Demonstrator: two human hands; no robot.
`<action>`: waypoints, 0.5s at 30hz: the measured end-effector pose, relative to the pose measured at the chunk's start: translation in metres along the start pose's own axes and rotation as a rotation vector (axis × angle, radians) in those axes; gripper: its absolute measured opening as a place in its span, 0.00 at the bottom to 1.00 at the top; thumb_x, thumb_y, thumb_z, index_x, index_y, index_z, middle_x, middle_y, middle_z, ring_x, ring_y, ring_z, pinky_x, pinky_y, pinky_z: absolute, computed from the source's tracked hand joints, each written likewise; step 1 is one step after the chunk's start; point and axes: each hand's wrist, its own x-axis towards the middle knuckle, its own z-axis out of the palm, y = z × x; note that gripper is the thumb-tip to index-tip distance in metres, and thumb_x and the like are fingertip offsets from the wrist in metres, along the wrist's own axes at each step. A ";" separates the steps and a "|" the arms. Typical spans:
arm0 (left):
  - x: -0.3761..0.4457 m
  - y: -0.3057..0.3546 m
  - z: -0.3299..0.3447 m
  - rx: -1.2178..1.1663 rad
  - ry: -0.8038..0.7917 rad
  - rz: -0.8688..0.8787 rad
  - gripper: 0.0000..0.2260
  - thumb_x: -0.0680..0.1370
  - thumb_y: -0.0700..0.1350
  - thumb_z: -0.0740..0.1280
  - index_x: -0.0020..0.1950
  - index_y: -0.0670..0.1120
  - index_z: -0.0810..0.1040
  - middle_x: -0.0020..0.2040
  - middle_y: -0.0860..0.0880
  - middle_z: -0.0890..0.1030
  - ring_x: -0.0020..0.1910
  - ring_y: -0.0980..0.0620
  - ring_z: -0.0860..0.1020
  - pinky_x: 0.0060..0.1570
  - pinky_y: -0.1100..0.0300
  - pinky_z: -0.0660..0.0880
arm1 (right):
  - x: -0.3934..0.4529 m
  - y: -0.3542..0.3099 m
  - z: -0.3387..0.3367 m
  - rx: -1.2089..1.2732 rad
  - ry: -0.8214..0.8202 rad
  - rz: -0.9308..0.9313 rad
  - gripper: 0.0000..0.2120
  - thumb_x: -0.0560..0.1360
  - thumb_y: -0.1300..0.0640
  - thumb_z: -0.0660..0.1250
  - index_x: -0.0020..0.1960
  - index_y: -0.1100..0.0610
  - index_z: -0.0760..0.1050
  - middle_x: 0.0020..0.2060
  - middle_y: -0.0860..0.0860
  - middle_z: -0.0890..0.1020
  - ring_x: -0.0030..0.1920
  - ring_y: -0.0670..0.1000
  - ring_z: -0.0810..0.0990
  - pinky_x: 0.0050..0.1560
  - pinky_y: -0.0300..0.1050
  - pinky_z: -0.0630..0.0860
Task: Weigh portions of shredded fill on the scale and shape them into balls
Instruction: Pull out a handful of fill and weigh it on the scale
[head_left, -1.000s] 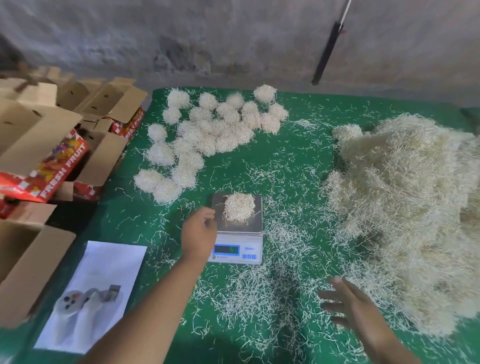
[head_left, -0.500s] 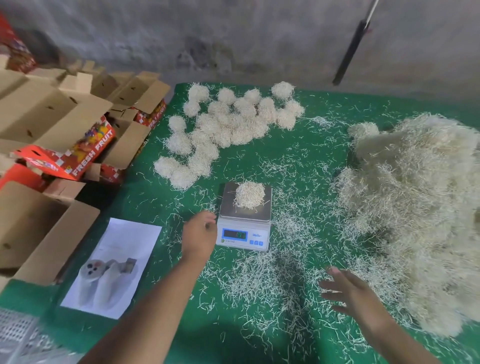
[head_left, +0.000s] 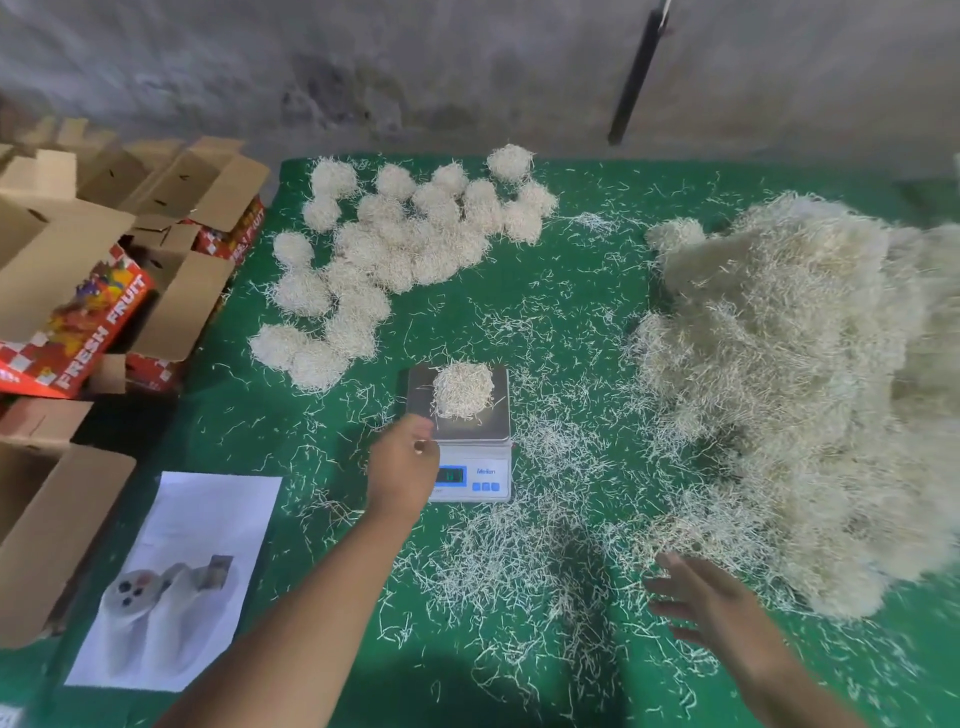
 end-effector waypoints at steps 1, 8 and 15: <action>0.004 0.001 0.004 0.006 -0.007 0.015 0.15 0.79 0.42 0.72 0.66 0.50 0.79 0.58 0.54 0.77 0.59 0.49 0.80 0.60 0.52 0.78 | -0.001 0.002 0.000 0.000 0.011 0.010 0.16 0.83 0.42 0.63 0.64 0.49 0.78 0.48 0.43 0.89 0.50 0.49 0.89 0.48 0.47 0.83; 0.064 0.013 0.038 0.245 -0.181 0.129 0.49 0.71 0.61 0.79 0.83 0.61 0.51 0.81 0.50 0.52 0.81 0.43 0.53 0.74 0.37 0.64 | -0.005 0.021 0.007 0.046 0.102 0.120 0.16 0.82 0.47 0.64 0.63 0.55 0.80 0.49 0.48 0.89 0.52 0.54 0.87 0.48 0.51 0.82; 0.121 0.014 0.073 0.614 -0.375 0.169 0.44 0.71 0.61 0.79 0.81 0.59 0.60 0.77 0.43 0.64 0.75 0.40 0.65 0.67 0.39 0.71 | -0.021 0.041 0.013 0.240 0.256 0.252 0.17 0.74 0.47 0.70 0.58 0.57 0.83 0.46 0.53 0.90 0.51 0.61 0.87 0.51 0.57 0.79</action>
